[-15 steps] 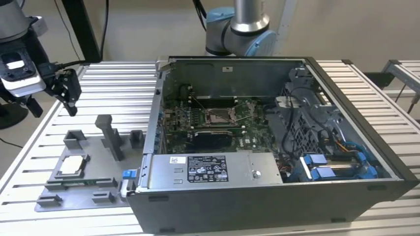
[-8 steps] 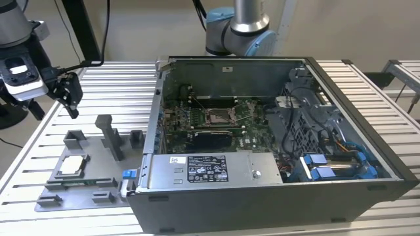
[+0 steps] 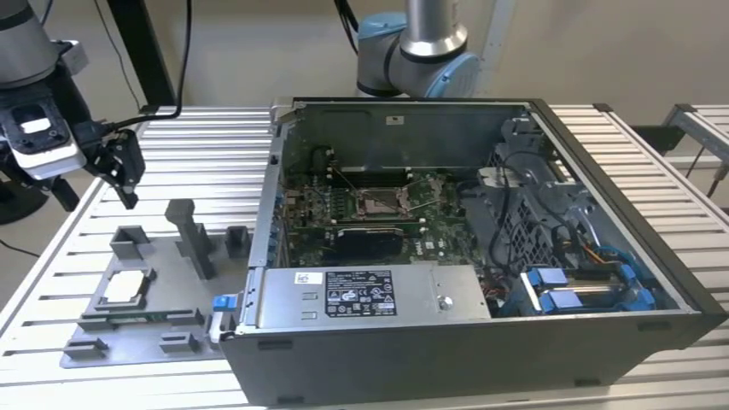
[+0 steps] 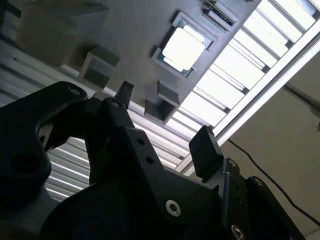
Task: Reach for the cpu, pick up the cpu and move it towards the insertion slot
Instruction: 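Pick up the cpu and move it towards the insertion slot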
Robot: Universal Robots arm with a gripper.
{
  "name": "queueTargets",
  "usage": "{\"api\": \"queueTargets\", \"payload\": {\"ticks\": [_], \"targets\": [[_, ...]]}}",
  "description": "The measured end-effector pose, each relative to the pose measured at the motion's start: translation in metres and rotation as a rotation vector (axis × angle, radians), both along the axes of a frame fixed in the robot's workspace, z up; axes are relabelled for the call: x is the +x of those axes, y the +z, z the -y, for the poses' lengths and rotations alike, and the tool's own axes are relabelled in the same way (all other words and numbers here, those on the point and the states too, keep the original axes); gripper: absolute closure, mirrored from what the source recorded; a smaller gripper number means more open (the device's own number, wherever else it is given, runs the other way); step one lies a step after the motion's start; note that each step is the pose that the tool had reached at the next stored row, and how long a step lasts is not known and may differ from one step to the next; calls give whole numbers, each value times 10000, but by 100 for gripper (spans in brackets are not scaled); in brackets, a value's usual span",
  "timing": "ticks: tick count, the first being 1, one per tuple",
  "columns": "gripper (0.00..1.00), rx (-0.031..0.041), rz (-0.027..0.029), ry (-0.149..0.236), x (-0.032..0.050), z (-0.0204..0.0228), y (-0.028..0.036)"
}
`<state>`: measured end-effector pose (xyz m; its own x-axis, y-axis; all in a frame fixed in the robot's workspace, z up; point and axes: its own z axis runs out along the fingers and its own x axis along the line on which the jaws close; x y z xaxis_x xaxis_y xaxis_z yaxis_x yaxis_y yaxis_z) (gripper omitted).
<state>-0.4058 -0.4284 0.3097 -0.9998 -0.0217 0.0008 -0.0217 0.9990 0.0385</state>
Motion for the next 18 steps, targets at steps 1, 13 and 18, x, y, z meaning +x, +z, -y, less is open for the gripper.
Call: {"api": "queueTargets", "payload": {"ticks": [1,13,18], "targets": [[0,1,2,0,0,0,-2],[0,4,6,0,0,0,-31],[0,1,2,-2,-2,3,-80]]}}
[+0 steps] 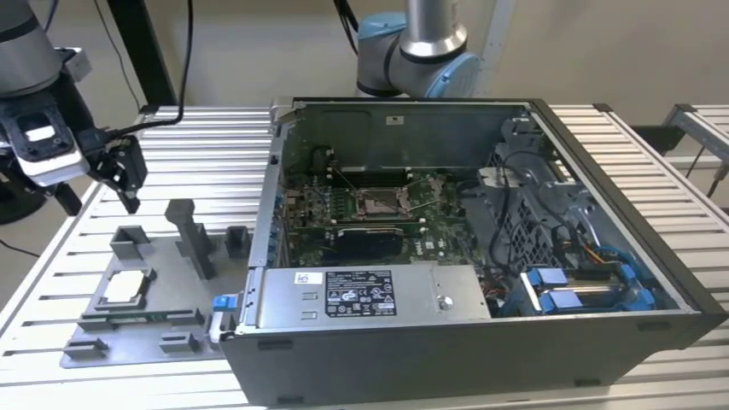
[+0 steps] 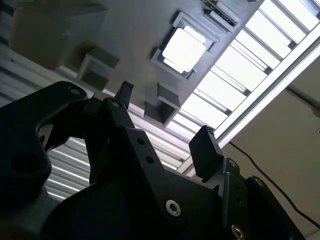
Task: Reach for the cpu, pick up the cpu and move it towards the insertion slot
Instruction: 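Pick up the cpu and move it towards the insertion slot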
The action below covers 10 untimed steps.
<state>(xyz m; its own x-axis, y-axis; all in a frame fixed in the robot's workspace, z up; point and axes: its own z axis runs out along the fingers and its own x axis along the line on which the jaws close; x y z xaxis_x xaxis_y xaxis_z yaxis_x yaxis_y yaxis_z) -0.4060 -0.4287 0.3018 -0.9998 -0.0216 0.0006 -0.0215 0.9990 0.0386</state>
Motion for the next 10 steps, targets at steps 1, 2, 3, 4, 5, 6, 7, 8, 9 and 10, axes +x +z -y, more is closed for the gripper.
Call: {"api": "queueTargets", "payload": {"ticks": [1,2,3,4,5,6,7,8,9,10], "targets": [[0,1,1,1,0,1,-14],[0,1,1,2,0,2,-25],[0,1,1,1,0,3,-35],[0,2,1,1,0,4,-44],[0,2,1,2,0,6,-54],[0,1,0,2,-1,8,-64],[0,2,1,1,-1,8,-76],[0,1,0,1,-1,8,-86],[0,1,1,-1,-1,9,-97],[0,1,1,-6,-1,9,-107]]}}
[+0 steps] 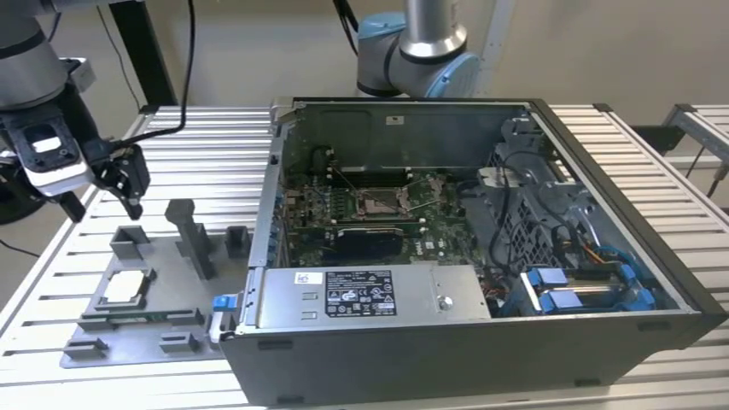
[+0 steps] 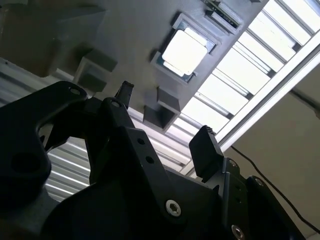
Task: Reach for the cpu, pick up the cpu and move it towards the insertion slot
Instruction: 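Pick up the cpu and move it towards the insertion slot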
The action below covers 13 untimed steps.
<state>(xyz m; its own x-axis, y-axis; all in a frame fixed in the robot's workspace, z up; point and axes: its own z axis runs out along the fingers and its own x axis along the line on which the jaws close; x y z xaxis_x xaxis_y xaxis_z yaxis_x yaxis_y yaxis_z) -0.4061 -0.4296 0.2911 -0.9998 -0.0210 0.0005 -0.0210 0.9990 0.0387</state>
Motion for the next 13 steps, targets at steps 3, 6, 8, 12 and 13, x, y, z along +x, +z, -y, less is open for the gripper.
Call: {"api": "queueTargets", "payload": {"ticks": [3,6,8,12,13], "targets": [[0,0,-1,-15,0,3,-22],[0,0,-1,-28,-1,18,-43],[0,1,1,-37,-3,35,-57],[0,2,0,-41,-5,45,-67],[0,0,-1,-41,-6,45,-66]]}}
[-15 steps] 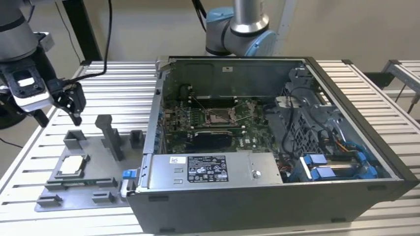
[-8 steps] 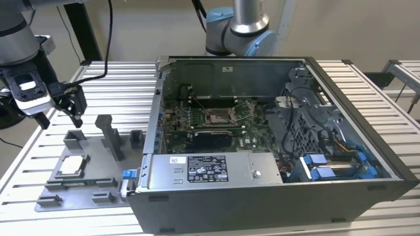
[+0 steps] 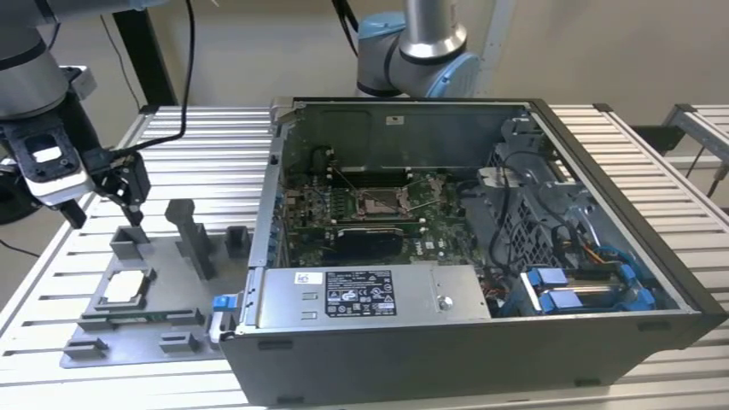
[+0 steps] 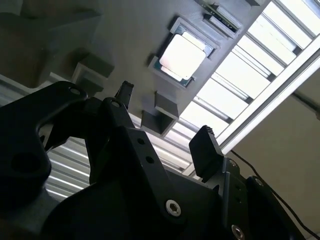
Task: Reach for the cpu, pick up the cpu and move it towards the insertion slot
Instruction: 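Pick up the cpu and move it towards the insertion slot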
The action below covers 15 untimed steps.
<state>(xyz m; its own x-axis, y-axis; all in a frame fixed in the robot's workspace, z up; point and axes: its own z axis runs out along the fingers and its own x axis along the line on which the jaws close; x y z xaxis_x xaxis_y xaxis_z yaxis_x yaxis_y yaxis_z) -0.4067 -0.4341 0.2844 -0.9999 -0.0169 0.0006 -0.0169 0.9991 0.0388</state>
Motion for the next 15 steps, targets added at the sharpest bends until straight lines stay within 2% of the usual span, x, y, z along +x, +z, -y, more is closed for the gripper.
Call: {"api": "queueTargets", "payload": {"ticks": [4,9,12,15], "targets": [[0,2,4,-1,-2,4,-10],[0,1,1,0,-11,35,-35],[0,2,1,0,-13,62,-50],[0,1,1,0,-14,106,-65]]}}
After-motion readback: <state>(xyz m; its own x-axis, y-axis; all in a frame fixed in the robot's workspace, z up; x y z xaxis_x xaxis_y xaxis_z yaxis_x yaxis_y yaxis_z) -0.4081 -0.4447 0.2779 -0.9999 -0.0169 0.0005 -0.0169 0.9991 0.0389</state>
